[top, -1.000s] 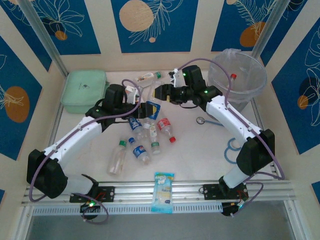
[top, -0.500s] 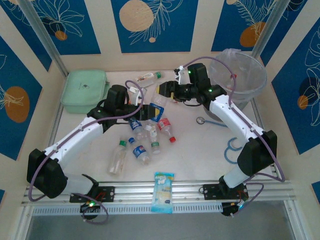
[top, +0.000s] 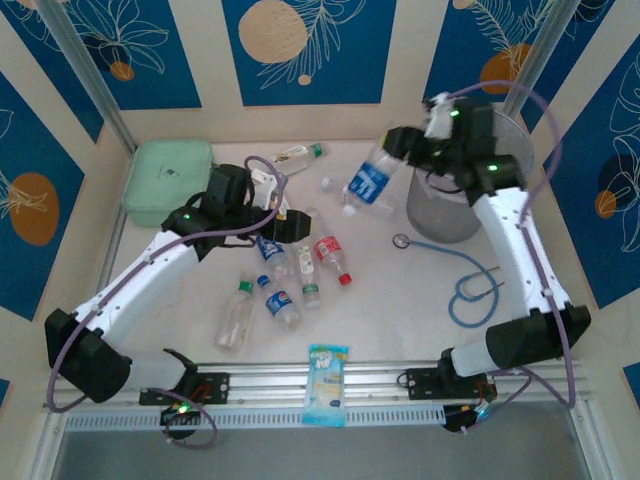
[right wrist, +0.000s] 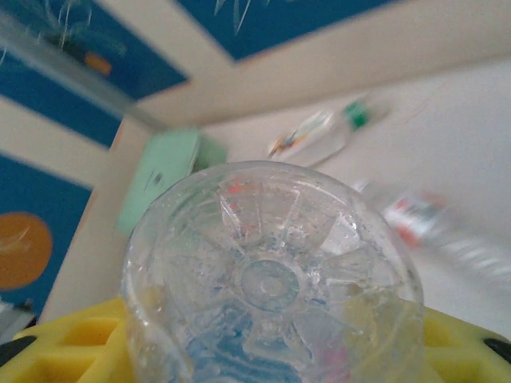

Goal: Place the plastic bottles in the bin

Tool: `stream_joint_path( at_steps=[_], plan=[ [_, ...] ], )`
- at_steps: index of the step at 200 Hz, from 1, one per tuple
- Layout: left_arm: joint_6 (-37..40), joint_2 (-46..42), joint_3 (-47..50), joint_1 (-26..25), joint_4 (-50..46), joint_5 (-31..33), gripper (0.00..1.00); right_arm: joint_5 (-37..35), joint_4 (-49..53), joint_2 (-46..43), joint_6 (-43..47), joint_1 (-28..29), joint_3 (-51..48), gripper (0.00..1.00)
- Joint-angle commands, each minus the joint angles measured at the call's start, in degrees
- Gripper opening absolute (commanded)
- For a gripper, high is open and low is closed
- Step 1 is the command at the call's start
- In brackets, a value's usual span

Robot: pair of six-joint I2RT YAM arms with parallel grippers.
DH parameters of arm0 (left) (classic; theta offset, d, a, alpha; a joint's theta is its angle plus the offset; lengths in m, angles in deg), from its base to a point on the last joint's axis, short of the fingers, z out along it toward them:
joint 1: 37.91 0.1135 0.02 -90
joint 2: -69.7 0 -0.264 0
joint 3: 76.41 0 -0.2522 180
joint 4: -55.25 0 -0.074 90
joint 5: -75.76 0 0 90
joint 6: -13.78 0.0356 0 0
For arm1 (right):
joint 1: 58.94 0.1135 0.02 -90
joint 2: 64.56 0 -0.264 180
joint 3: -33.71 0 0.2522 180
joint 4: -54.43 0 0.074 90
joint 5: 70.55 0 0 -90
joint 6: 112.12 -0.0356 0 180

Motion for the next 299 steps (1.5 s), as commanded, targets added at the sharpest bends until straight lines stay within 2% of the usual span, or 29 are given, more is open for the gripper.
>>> stream_joint_path(
  at_steps=[1, 28, 39, 86, 134, 172, 255, 282, 299],
  plan=[
    [3.0, -0.9, -1.1, 0.4, -10.7, 7.5, 0.98, -8.2, 6.4, -4.2, 6.3, -4.6, 7.0, 0.37],
    [2.9, -0.5, -0.2, 0.5, -13.8, 8.9, 0.98, -13.8, 6.2, -4.0, 8.7, -11.8, 10.3, 0.22],
    [3.3, -0.8, 0.0, 0.5, -15.5, 10.2, 0.98, -17.0, 4.4, -3.6, 10.0, -13.5, 10.6, 0.19],
    [4.9, -3.1, 2.3, 0.6, -23.2, 13.4, 0.95, -28.1, -0.5, 1.5, 17.4, -14.7, 12.1, 0.00],
    [7.6, -2.9, 5.3, 0.9, -26.7, 15.4, 0.95, -27.2, 2.9, 8.5, 19.6, -15.0, 13.5, 0.00],
    [8.7, -0.8, 5.1, 0.9, -30.0, 18.3, 0.96, -20.5, 7.6, 14.1, 16.6, -16.7, 12.1, 0.00],
    [4.2, -3.5, 11.1, 0.9, -30.1, 11.6, 1.00, -13.0, 11.6, 23.9, 16.0, -17.5, 8.4, 0.00],
    [1.8, -3.6, 12.7, 0.9, -32.0, 12.4, 1.00, -12.6, 11.7, 27.2, 15.5, -18.1, 7.5, 0.00],
    [-1.0, -3.6, 14.4, 0.9, -32.7, 13.6, 1.00, -11.8, 10.3, 28.6, 14.8, -18.7, 6.1, 0.06]
  ],
)
